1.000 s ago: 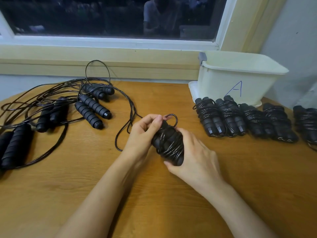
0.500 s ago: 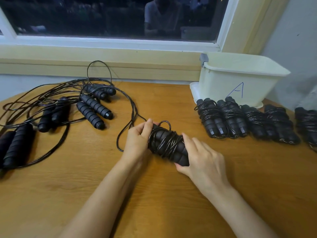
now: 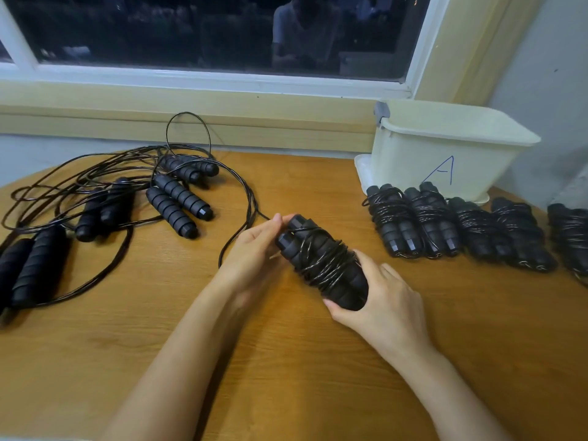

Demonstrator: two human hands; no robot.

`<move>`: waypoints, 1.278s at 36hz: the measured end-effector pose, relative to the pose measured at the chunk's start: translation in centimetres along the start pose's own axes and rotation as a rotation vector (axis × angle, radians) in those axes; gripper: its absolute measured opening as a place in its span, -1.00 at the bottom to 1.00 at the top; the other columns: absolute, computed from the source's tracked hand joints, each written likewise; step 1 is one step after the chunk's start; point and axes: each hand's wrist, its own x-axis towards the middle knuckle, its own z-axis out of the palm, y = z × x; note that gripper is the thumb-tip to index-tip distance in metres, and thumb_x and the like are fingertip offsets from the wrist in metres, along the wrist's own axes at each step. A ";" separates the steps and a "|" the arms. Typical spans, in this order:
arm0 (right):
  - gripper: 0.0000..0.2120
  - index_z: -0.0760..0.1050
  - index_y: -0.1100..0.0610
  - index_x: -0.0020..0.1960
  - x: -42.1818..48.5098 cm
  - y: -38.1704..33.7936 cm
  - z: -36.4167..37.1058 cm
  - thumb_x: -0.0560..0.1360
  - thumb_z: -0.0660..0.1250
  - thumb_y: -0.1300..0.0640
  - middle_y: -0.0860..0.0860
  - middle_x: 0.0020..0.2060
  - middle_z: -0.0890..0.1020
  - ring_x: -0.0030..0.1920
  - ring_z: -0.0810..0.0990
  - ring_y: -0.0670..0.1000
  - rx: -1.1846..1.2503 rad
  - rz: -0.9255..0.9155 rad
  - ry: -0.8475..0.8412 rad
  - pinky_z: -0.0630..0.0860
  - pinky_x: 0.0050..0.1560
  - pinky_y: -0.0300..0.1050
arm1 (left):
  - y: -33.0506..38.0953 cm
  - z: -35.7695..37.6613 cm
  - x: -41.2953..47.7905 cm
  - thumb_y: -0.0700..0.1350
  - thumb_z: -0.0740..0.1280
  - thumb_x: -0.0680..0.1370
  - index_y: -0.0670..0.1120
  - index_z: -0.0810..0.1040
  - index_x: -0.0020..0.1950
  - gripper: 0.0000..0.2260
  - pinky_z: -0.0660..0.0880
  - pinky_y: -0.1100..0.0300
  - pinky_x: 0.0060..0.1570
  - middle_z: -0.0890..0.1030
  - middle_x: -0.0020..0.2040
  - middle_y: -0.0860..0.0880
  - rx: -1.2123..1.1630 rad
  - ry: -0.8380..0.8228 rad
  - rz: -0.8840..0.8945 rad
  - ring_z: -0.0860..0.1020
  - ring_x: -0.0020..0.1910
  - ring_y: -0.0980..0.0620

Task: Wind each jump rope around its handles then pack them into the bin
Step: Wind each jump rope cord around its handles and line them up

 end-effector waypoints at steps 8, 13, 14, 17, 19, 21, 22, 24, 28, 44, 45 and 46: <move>-0.18 0.43 0.04 0.42 0.0 -0.1 0.2 0.26 0.52 -0.27 -0.06 -0.03 0.61 0.00 0.59 -0.03 0.018 0.002 0.031 0.42 -0.18 -0.20 | -0.1 -0.5 0.2 -0.11 0.36 0.55 -0.05 0.67 -0.05 -0.91 0.50 0.32 0.03 0.71 -0.03 0.07 0.292 0.210 0.379 0.63 0.03 0.19; -0.21 0.52 0.11 0.30 0.0 0.4 0.7 0.18 0.54 -0.26 -0.05 -0.18 0.62 -0.18 0.63 -0.01 0.005 -0.007 0.093 0.43 -0.33 -0.23 | -0.3 -0.7 0.2 -0.03 0.34 0.55 -0.04 0.64 -0.05 -0.87 0.54 0.15 0.04 0.68 -0.10 -0.01 0.422 0.128 0.462 0.63 -0.04 -0.01; -0.21 0.53 0.12 0.29 0.0 0.5 0.9 0.17 0.54 -0.26 -0.04 -0.19 0.63 -0.19 0.63 -0.01 0.013 -0.013 0.104 0.46 -0.34 -0.21 | -0.3 -0.8 0.1 0.00 0.32 0.55 -0.02 0.63 -0.05 -0.86 0.54 0.16 0.02 0.68 -0.11 0.01 0.440 0.118 0.475 0.62 -0.06 0.00; -0.22 0.55 0.16 0.27 -0.1 0.6 1.0 0.17 0.55 -0.23 -0.02 -0.21 0.63 -0.21 0.63 0.01 0.036 -0.037 0.130 0.52 -0.36 -0.15 | -0.5 -0.6 0.0 -0.02 0.28 0.59 0.01 0.61 -0.04 -0.87 0.52 0.25 -0.06 0.65 -0.14 0.09 0.486 0.095 0.497 0.59 -0.10 0.13; -0.22 0.56 0.19 0.24 -0.1 0.6 1.0 0.14 0.59 -0.19 -0.02 -0.23 0.63 -0.22 0.63 0.01 0.026 -0.050 0.145 0.50 -0.36 -0.18 | -0.6 -0.7 0.0 -0.08 0.27 0.62 0.02 0.61 -0.05 -0.87 0.51 0.26 -0.07 0.64 -0.15 0.11 0.512 0.093 0.507 0.59 -0.11 0.16; -0.22 0.57 0.21 0.23 -0.1 0.6 1.1 0.11 0.64 -0.14 -0.02 -0.23 0.64 -0.23 0.63 0.00 0.017 -0.055 0.163 0.46 -0.35 -0.22 | -0.7 -0.8 0.0 -0.09 0.26 0.64 0.03 0.62 -0.03 -0.85 0.54 0.20 -0.05 0.66 -0.13 0.10 0.543 0.085 0.520 0.60 -0.09 0.14; -0.22 0.58 0.22 0.22 -0.1 0.7 1.1 0.11 0.65 -0.12 -0.02 -0.23 0.64 -0.23 0.63 0.00 0.016 -0.054 0.167 0.45 -0.33 -0.23 | -0.7 -0.8 0.0 -0.07 0.25 0.64 0.04 0.62 -0.02 -0.84 0.56 0.17 -0.03 0.66 -0.11 0.09 0.560 0.077 0.524 0.61 -0.07 0.11; -0.21 0.59 0.24 0.20 0.0 0.8 1.2 0.08 0.68 -0.09 -0.03 -0.24 0.65 -0.24 0.63 0.01 0.000 -0.064 0.174 0.44 -0.32 -0.26 | -0.8 -0.9 0.0 -0.07 0.23 0.64 0.04 0.62 0.00 -0.83 0.56 0.14 -0.03 0.66 -0.12 0.09 0.613 0.059 0.539 0.61 -0.08 0.09; -0.20 0.59 0.23 0.21 0.0 1.1 1.2 0.07 0.70 -0.09 -0.03 -0.21 0.66 -0.23 0.64 0.00 -0.022 -0.074 0.158 0.48 -0.34 -0.23 | -0.9 -0.8 -0.2 -0.15 0.23 0.65 -0.06 0.62 0.01 -0.83 0.57 0.11 -0.04 0.65 -0.13 0.08 0.675 0.036 0.531 0.61 -0.09 0.08; -0.21 0.47 0.07 0.39 -0.2 -0.6 1.5 0.24 0.53 -0.22 -0.07 -0.02 0.63 -0.01 0.58 -0.08 0.180 -0.026 0.011 0.43 -0.07 -0.29 | -0.6 0.5 0.4 -0.16 0.16 0.67 -0.20 0.56 0.25 -0.74 0.55 0.31 -0.25 0.69 -0.07 -0.08 0.096 0.060 0.161 0.65 -0.17 0.10; -0.19 0.43 0.04 0.42 -0.2 -0.7 1.5 0.26 0.52 -0.23 -0.09 0.01 0.61 0.02 0.55 -0.09 0.174 -0.022 -0.004 0.42 -0.07 -0.28 | -0.7 0.5 0.4 -0.15 0.17 0.67 -0.19 0.56 0.25 -0.75 0.56 0.28 -0.23 0.69 -0.06 -0.10 0.078 0.064 0.148 0.65 -0.14 0.07; -0.17 0.38 0.01 0.46 -0.1 -0.8 1.5 0.28 0.52 -0.24 -0.12 0.03 0.57 0.06 0.53 -0.09 0.159 -0.019 -0.010 0.43 -0.07 -0.25 | -0.9 0.5 0.6 -0.13 0.18 0.67 -0.17 0.56 0.25 -0.74 0.57 0.26 -0.18 0.69 -0.01 -0.10 0.082 0.066 0.149 0.66 -0.09 0.04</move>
